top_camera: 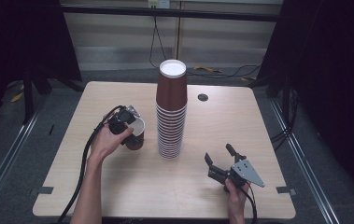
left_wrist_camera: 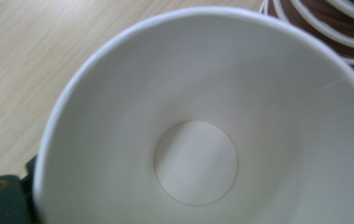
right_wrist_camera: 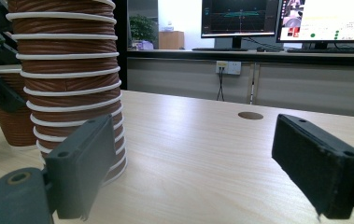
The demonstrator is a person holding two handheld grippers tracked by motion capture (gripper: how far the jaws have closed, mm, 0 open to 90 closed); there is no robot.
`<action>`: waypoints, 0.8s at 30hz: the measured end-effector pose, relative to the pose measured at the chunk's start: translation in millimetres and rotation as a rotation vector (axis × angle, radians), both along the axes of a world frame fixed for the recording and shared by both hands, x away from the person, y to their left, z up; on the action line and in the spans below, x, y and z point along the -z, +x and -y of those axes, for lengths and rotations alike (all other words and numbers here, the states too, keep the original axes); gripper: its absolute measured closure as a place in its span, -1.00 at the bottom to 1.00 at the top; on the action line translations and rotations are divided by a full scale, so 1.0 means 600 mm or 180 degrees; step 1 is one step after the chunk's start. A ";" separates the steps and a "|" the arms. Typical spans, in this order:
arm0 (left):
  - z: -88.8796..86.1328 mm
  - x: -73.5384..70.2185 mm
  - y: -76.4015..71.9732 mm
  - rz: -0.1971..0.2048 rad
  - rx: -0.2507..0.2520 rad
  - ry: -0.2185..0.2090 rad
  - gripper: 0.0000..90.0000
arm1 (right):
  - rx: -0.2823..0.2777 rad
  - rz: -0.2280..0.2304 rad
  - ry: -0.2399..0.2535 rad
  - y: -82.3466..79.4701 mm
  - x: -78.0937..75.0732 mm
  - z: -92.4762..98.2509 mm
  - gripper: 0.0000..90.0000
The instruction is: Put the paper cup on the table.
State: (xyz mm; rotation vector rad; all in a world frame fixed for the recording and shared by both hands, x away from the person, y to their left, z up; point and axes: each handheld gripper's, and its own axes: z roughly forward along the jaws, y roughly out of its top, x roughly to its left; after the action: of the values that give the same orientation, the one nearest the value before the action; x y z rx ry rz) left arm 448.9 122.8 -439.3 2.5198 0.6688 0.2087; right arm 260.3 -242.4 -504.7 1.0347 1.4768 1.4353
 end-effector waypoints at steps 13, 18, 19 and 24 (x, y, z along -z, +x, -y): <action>-0.022 0.019 -0.011 0.0100 -0.0075 -0.0414 -0.85 | 0.0000 -0.0001 -0.0001 0.000 0.000 0.000 -0.70; -0.037 0.028 -0.015 0.0054 -0.0096 -0.0515 -0.72 | -0.0023 0.0000 -0.0007 0.000 0.000 0.000 -0.70; -0.038 0.031 -0.017 0.0074 -0.0136 -0.0576 -0.72 | -0.0023 -0.0002 -0.0006 0.000 0.000 0.000 -0.70; -0.044 0.037 -0.019 0.0071 -0.0158 -0.0656 -0.71 | -0.0024 -0.0002 -0.0006 0.000 0.000 0.000 -0.70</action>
State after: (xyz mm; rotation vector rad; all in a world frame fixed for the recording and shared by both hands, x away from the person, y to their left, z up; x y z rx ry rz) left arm 437.2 149.3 -461.4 2.3030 0.7070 0.1756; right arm 260.4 -242.7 -504.6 1.0296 1.4837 1.4387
